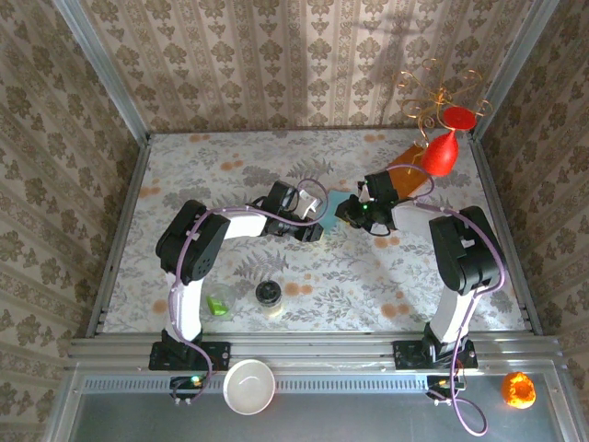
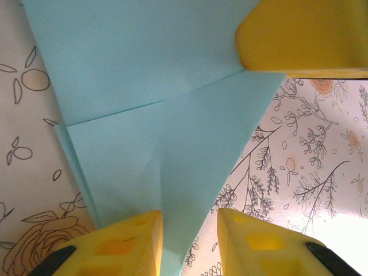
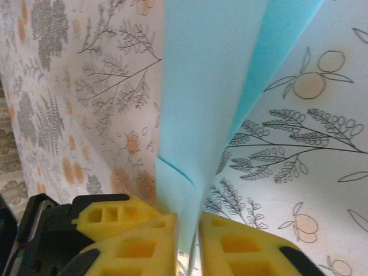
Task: Fold a paper plane with a square sheet of paper (pick it up from the middle)
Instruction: Fold the wing for the fifth time at the center of the table.
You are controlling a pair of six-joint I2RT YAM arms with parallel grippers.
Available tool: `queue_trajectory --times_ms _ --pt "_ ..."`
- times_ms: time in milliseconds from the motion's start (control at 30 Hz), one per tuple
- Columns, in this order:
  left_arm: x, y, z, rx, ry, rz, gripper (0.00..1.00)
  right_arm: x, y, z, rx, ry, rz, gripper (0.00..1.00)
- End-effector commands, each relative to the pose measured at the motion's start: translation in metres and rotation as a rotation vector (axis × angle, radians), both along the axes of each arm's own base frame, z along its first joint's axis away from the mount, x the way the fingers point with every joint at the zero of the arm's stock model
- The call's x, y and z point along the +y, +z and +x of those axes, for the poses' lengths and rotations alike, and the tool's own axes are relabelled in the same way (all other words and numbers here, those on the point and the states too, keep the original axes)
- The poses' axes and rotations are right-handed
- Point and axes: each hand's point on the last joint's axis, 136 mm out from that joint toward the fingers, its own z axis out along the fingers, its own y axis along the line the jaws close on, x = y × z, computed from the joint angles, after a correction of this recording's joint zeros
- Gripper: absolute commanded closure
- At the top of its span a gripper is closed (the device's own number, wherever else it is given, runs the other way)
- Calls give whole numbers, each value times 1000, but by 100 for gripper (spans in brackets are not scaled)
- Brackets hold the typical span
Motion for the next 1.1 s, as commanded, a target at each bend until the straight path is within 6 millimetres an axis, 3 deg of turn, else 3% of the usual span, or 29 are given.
queue_trajectory --times_ms 0,333,667,1067 --pt "7 -6 -12 50 6 31 67 -10 -11 0 61 -47 -43 85" --pt "3 35 -7 -193 22 95 55 -18 8 -10 126 -181 3 99" --pt "-7 42 -13 -459 -24 229 43 -24 29 -18 185 -255 106 100" --pt "-23 36 -16 -533 -87 215 41 -20 33 -18 227 -263 184 100"
